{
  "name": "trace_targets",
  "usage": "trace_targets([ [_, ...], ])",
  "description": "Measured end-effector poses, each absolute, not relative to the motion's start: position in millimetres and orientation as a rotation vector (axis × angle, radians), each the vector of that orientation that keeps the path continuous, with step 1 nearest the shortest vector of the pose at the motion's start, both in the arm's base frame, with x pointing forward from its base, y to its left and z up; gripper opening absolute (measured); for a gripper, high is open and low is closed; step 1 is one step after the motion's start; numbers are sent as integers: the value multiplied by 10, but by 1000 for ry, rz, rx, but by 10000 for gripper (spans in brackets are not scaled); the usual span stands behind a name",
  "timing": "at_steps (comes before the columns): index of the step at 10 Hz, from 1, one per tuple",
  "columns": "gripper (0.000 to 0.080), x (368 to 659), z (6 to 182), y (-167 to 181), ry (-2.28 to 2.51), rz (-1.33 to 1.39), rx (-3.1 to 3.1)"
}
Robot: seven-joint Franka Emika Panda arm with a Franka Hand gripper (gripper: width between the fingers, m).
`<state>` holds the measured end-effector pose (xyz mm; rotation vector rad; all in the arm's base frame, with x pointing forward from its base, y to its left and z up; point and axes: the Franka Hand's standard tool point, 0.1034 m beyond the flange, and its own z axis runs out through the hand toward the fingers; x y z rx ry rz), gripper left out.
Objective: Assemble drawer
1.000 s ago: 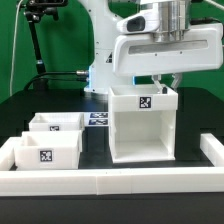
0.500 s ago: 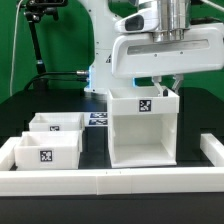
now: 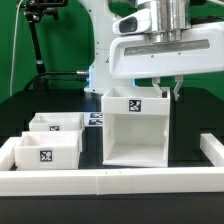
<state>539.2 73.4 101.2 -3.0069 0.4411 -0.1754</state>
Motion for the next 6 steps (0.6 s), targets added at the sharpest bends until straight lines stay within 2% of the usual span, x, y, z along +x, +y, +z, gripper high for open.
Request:
trace_targets([
  [2, 38, 5532, 1031, 745, 524, -223, -2974],
  [6, 39, 5560, 1067, 768, 808, -219, -2877],
])
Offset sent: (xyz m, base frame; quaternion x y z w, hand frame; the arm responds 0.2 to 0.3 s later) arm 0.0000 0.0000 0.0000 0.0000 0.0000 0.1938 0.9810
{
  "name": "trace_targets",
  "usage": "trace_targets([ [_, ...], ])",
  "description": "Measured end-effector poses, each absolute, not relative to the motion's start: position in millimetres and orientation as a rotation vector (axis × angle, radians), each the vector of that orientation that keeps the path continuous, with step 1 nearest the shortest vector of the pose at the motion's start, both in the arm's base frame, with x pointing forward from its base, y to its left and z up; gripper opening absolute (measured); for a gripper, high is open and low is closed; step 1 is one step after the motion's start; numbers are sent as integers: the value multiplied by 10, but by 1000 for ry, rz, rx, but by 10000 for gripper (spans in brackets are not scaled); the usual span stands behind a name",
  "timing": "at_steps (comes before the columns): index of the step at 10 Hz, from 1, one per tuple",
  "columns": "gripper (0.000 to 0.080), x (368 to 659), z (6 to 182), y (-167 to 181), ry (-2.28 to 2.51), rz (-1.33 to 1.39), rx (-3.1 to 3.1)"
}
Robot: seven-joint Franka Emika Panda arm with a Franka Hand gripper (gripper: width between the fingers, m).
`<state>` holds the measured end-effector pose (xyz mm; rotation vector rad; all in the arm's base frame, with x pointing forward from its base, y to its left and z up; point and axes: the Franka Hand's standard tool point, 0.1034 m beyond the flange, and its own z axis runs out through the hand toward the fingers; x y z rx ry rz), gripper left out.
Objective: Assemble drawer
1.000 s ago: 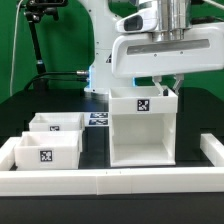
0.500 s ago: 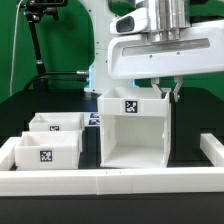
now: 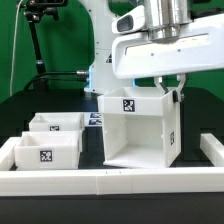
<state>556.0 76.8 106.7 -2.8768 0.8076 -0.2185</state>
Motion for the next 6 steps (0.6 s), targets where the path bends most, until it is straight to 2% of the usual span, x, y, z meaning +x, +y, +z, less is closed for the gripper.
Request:
trace_targets([
  [4, 42, 5737, 1112, 876, 1433, -178, -2542],
  [6, 42, 5773, 1127, 914, 1505, -157, -2489],
])
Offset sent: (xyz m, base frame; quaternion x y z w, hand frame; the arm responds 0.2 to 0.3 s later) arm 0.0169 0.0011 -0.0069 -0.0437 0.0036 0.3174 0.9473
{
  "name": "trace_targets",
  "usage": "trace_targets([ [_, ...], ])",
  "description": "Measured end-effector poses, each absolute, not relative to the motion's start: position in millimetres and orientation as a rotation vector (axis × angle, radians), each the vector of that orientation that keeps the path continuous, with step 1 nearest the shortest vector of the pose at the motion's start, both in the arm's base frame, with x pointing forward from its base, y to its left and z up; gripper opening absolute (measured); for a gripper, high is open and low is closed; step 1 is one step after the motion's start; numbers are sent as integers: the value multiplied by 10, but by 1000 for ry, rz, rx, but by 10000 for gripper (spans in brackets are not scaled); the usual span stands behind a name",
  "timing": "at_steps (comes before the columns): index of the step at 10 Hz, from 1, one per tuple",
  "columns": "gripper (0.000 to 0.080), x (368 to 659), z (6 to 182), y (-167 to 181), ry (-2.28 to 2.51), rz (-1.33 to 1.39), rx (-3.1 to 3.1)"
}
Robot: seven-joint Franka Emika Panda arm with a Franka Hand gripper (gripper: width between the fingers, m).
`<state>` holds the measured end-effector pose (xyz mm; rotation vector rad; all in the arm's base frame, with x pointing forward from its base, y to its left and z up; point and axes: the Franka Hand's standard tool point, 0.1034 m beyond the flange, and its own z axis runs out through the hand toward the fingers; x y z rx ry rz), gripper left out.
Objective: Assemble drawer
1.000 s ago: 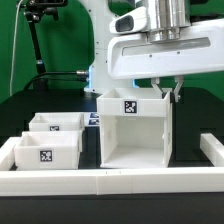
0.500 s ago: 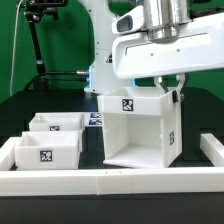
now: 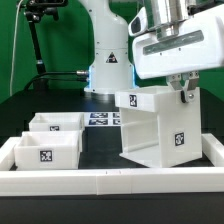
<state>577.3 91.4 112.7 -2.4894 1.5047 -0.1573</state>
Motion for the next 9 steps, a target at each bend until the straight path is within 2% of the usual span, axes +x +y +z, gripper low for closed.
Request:
trace_targets([
  [3, 42, 5769, 1133, 960, 1664, -117, -2355],
  [5, 42, 5749, 1097, 1020, 1931, -38, -2113],
  [9, 42, 5893, 1050, 1032, 2029, 0, -1998],
])
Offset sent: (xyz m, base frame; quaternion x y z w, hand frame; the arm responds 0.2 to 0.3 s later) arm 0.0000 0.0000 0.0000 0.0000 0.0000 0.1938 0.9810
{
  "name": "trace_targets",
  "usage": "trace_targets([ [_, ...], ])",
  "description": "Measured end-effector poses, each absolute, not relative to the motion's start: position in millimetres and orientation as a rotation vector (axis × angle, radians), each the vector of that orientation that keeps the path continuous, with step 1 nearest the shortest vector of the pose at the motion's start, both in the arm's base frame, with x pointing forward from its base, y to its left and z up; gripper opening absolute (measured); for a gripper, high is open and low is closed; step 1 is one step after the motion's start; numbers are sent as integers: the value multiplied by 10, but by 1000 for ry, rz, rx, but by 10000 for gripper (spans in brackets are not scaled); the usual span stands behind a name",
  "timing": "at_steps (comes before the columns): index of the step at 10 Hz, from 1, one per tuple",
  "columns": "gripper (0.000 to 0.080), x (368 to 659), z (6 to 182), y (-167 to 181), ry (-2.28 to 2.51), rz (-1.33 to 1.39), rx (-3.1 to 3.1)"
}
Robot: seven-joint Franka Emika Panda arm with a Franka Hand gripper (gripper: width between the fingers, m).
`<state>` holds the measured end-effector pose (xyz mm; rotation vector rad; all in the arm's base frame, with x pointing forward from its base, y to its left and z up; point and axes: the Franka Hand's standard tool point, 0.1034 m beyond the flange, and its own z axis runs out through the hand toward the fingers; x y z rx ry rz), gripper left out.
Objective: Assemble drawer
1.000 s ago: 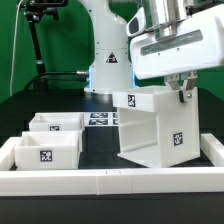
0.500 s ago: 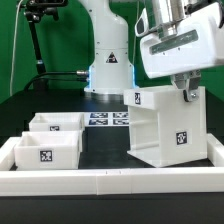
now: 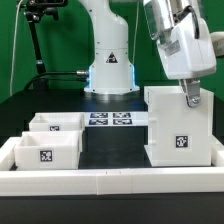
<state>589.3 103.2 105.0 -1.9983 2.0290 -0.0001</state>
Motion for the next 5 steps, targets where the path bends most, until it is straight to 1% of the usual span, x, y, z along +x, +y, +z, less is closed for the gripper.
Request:
trace_targets([
  [3, 44, 6083, 1056, 1164, 1985, 16, -2035],
  [5, 44, 6081, 1063, 1147, 1988, 14, -2027],
])
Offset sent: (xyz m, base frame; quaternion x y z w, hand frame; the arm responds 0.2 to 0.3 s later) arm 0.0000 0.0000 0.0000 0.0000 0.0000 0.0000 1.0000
